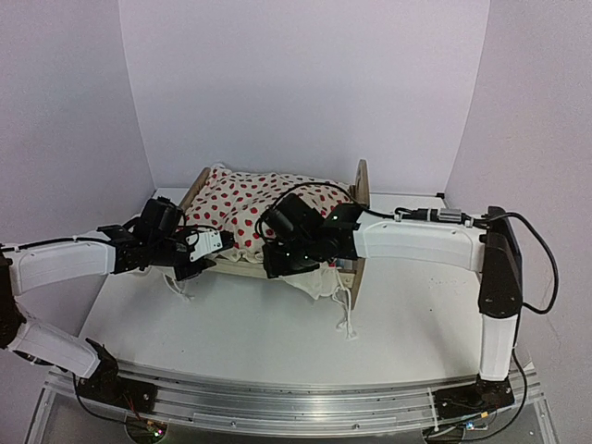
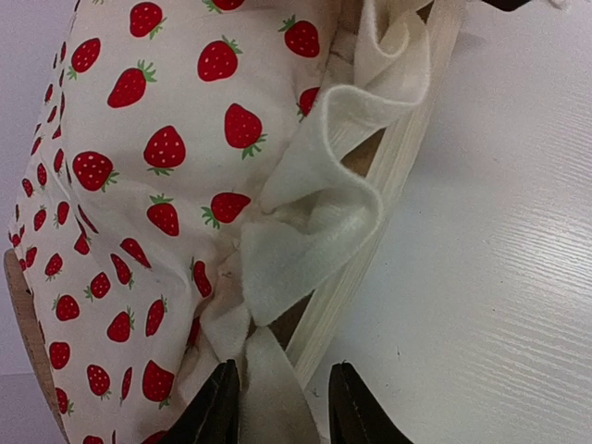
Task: Set up the pet bed
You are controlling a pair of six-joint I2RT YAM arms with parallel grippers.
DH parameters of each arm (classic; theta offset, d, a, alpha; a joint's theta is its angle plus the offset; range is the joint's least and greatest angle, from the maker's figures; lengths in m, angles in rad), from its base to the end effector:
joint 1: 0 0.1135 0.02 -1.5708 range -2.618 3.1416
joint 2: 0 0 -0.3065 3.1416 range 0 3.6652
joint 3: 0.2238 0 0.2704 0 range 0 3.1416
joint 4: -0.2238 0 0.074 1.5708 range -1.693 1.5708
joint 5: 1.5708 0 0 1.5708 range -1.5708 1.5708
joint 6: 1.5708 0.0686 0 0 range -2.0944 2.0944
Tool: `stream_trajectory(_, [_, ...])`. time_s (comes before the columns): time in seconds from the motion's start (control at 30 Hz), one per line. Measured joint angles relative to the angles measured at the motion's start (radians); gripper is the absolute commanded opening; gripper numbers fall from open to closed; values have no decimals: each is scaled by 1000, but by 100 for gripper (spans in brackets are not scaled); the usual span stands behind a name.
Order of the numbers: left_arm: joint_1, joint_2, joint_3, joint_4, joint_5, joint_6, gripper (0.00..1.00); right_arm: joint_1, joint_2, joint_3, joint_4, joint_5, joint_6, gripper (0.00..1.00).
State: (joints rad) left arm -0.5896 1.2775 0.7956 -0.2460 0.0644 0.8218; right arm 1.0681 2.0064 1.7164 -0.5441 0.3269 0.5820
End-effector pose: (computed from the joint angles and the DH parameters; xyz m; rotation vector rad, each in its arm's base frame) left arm 0.2462 -0.1700 0.2431 1.5150 1.7269 0.0458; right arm 0.2662 0.4385 0.2706 -0.4260 2.3479 0.4087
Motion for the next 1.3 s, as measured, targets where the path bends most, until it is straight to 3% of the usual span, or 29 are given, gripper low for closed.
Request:
stream_trajectory(0.1, [6, -9, 0, -5, -10, 3, 1, 11, 3, -2, -30, 86, 20, 22])
stream_trajectory(0.17, [7, -24, -3, -7, -18, 7, 0, 13, -2, -14, -38, 140, 24, 9])
stream_trajectory(0.27, [12, -53, -13, 2, -25, 20, 0, 10, -4, -42, -48, 198, 22, 0])
stream_trajectory(0.57, [94, -104, -19, -1, -8, 58, 0, -14, -83, -129, -52, 173, -57, 0])
stream_trajectory(0.8, [165, -232, -19, -57, 111, 99, 0, -87, -281, -266, -43, 19, -128, 0])
stream_trajectory(1.0, [186, -295, -65, -94, 190, 185, 0, -89, -310, -312, -34, -149, -164, 0])
stream_trajectory(1.07, [191, -291, -82, -123, 211, 214, 0, -88, -296, -312, -29, -202, -169, 6])
stream_trajectory(1.2, [192, -273, -107, -153, 231, 257, 0, -86, -271, -312, -30, -263, -169, 35])
stream_trajectory(1.3, [192, -263, -114, -173, 239, 286, 9, -86, -272, -304, -41, -275, -171, 40])
